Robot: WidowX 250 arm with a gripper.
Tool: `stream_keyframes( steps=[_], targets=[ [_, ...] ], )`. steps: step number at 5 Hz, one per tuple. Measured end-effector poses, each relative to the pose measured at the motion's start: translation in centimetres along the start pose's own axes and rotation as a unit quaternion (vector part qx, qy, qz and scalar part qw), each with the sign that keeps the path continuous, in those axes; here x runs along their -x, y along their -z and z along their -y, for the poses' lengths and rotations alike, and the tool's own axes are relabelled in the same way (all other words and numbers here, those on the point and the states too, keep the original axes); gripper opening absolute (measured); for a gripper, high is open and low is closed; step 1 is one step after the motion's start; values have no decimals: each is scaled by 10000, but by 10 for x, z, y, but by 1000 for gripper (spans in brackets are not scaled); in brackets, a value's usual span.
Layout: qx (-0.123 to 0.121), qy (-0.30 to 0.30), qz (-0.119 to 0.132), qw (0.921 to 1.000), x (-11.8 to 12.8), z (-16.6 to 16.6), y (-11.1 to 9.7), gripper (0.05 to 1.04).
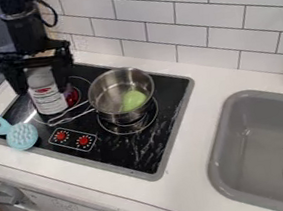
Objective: Move the can above the left burner
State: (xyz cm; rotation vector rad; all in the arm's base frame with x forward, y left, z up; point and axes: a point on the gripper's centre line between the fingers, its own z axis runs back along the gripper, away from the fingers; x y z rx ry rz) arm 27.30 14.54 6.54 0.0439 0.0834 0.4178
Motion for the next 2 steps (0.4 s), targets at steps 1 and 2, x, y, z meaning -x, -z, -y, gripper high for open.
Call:
stream_keyframes(
  steps=[1,2],
  targets=[
    [-211,9,-301,9993,-4,1,22,999],
    [-315,-207,-381,9986,-14,0,29,999]
  ],
)
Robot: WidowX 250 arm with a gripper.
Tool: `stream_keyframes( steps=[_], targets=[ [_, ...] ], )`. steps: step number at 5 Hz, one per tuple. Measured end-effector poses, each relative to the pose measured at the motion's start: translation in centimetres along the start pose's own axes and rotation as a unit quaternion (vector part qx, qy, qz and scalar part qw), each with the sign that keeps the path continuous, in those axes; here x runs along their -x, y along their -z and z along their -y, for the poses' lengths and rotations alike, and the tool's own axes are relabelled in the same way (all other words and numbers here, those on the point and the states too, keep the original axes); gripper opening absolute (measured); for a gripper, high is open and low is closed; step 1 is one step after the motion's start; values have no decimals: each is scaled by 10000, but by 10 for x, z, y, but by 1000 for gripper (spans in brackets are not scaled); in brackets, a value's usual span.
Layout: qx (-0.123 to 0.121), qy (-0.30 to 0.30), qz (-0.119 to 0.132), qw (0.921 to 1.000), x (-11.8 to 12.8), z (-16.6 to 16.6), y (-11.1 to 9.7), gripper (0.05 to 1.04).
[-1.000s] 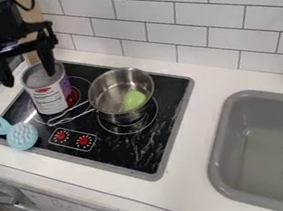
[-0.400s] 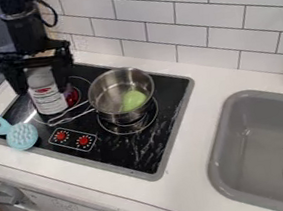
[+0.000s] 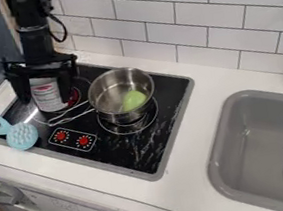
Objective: Move the can above the left burner
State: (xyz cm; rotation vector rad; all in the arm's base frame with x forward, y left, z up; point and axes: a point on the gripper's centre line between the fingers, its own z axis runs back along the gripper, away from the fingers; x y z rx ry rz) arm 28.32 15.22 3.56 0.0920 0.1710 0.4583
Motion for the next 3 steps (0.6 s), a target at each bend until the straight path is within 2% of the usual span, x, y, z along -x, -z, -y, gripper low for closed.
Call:
stream_keyframes(
  steps=[1,3],
  targets=[
    [-102,-79,-189,9997,-9,-1,10,999],
    [7,-273,-127,9995,-31,2,1,999]
  ],
)
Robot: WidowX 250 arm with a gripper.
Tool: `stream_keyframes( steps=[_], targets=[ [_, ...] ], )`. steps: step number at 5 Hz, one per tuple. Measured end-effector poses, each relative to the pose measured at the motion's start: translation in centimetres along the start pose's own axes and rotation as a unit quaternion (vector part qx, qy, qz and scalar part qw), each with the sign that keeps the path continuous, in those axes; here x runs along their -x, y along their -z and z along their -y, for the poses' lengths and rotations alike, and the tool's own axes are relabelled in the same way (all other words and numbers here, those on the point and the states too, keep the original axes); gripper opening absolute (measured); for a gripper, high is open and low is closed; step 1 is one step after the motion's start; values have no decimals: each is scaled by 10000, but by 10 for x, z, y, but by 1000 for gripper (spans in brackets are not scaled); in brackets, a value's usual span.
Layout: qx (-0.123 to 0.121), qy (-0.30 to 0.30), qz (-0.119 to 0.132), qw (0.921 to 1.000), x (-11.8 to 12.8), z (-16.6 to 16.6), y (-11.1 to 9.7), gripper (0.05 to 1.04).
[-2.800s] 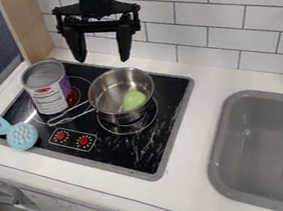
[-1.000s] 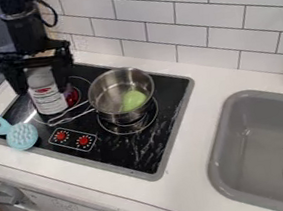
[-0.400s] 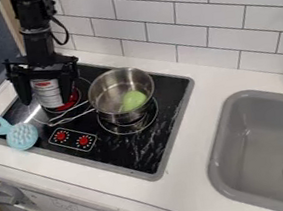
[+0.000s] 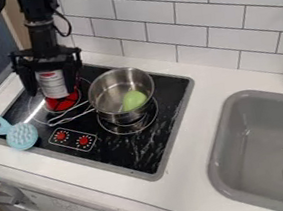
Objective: Move the can above the left burner
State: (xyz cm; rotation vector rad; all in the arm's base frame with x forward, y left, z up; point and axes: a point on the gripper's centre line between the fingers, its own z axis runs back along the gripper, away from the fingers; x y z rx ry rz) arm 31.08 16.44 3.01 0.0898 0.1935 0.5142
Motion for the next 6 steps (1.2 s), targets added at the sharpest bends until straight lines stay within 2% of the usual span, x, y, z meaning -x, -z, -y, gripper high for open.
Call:
stream_keyframes(
  steps=[2,3,4,5,6],
  targets=[
    [113,-119,-19,9999,-19,4,-6,999],
    [128,-179,79,9997,-25,4,-15,999],
    [142,-192,-2,9997,-27,4,-12,999],
    [193,-146,-79,9997,-20,4,-8,999],
    [393,-48,182,9990,-2,-3,-34,999]
  ],
)
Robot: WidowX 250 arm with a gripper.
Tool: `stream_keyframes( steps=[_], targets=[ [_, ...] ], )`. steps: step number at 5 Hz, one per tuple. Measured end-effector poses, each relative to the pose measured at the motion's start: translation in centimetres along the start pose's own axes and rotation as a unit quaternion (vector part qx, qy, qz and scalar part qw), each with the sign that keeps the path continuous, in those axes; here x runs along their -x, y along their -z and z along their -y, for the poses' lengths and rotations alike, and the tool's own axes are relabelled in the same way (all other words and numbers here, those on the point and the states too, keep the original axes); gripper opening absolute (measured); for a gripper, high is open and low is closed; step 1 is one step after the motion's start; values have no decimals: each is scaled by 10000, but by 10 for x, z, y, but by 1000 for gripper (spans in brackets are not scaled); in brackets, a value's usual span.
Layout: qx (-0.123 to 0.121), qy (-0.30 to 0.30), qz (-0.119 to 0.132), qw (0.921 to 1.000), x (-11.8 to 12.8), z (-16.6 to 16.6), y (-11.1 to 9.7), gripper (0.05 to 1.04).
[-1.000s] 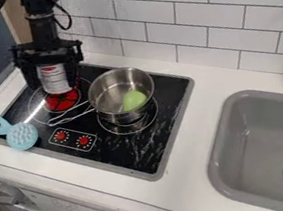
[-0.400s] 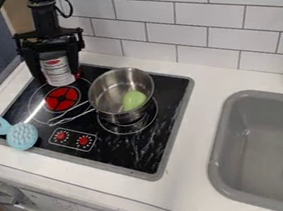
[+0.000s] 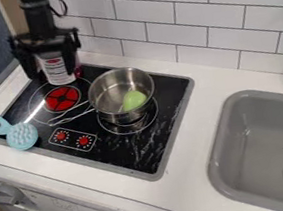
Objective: Move the can above the left burner
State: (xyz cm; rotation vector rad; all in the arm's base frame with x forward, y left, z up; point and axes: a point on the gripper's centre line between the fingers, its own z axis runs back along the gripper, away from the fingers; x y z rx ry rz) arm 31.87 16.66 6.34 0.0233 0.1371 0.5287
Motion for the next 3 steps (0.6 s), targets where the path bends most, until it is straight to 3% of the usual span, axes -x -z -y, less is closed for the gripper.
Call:
stream_keyframes(
  steps=[2,3],
  targets=[
    [458,253,572,9970,28,-11,-50,999],
    [465,242,633,9966,28,-11,-53,999]
  ],
)
